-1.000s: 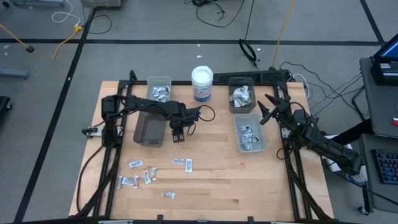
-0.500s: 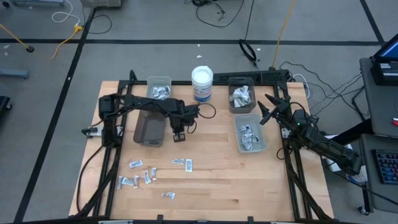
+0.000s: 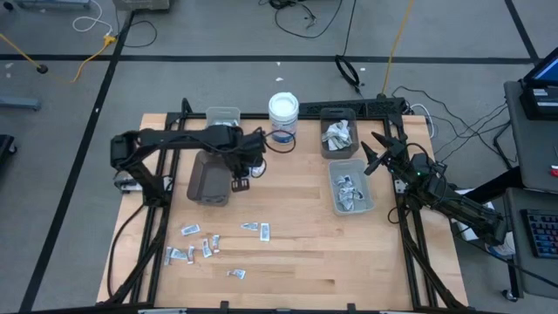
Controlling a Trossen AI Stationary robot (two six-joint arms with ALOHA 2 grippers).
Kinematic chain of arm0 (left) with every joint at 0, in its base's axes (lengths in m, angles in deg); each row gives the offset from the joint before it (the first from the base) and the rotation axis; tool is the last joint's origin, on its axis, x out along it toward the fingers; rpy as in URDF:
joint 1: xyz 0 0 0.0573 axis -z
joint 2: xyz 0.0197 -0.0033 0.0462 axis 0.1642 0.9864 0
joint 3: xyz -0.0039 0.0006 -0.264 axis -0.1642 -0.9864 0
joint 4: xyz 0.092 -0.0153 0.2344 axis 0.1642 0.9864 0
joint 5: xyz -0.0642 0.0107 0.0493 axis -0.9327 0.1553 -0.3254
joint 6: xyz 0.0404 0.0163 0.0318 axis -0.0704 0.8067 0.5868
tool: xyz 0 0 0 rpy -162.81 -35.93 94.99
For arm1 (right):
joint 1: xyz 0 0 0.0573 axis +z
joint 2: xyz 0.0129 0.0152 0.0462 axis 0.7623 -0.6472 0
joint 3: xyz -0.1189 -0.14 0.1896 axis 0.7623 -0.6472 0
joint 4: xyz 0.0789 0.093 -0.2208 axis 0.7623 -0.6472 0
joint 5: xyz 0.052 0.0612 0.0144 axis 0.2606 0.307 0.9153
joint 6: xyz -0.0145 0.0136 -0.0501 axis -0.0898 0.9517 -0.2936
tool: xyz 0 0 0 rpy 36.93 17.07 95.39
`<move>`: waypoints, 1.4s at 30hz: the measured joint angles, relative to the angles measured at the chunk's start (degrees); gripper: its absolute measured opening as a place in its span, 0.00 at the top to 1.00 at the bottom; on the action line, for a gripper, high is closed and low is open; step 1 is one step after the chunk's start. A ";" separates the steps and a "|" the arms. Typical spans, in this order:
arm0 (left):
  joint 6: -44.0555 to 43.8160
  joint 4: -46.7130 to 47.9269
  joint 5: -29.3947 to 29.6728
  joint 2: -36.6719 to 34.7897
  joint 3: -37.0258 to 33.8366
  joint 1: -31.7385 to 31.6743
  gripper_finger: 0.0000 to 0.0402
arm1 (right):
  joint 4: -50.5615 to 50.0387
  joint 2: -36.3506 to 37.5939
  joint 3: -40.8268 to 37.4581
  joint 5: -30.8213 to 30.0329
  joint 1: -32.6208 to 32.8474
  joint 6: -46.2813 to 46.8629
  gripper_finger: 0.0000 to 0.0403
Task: Pick & Place First Aid Supplies
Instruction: Put the gray towelette pack into the left gray bin
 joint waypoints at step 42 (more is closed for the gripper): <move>-1.54 -0.32 9.81 -2.22 0.02 -36.15 0.99 | 0.00 0.00 0.02 -0.01 -0.01 -0.01 0.41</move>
